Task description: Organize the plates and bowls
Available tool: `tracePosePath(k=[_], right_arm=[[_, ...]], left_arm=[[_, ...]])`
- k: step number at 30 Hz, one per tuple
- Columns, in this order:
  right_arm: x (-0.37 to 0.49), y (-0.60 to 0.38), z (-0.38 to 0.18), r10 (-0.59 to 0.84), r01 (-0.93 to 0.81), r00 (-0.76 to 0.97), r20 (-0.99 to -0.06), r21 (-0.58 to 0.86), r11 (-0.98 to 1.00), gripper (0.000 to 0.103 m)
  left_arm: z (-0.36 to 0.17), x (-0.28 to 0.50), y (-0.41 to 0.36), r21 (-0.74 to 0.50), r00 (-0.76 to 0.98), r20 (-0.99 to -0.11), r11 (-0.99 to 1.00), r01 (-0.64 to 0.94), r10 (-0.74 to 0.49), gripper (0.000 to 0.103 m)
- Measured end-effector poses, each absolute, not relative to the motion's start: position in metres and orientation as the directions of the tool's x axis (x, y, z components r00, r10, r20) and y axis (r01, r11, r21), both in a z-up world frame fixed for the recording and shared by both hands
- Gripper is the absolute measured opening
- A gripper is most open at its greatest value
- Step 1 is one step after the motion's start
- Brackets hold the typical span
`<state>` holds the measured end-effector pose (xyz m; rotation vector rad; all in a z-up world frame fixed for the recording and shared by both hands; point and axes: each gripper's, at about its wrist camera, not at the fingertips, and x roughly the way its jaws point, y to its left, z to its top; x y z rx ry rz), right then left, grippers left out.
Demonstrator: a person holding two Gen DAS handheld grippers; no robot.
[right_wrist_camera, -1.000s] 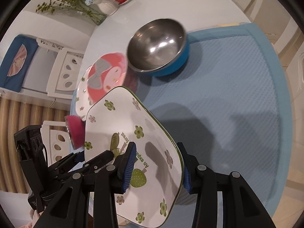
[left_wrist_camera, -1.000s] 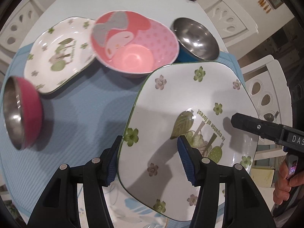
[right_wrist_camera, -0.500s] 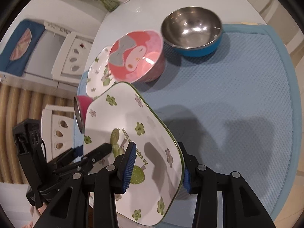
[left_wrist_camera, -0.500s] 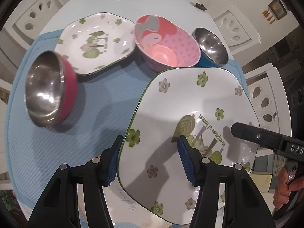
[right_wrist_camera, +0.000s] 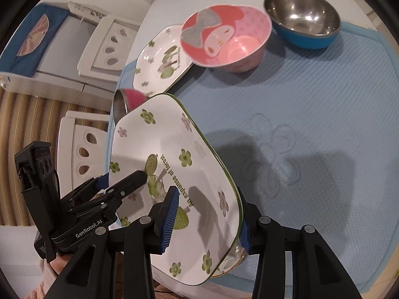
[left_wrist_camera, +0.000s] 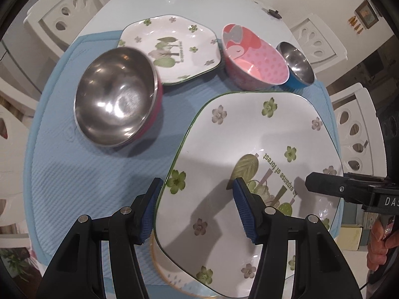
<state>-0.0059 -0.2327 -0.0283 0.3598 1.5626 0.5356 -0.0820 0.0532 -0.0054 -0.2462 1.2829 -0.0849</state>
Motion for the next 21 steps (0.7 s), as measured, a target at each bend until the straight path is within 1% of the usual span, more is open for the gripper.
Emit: tracePosePath(k=[10,21], right_arm=[[-0.026,-0.214,-0.039,0.530,-0.071,-0.094,-0.843,0.537,0.841,0.042],[-0.048,-0.214,-0.056,0.531,-0.012,-0.114,-0.840,0.536,0.844,0.042]], left_arm=[[-0.016,-0.100,0.070,-0.235,0.258,-0.942,0.971,-0.051,-0.214,0.054],[-0.031,-0.117,0.066,-0.238,0.212,-0.950,0.971,-0.017,-0.229,0.054]])
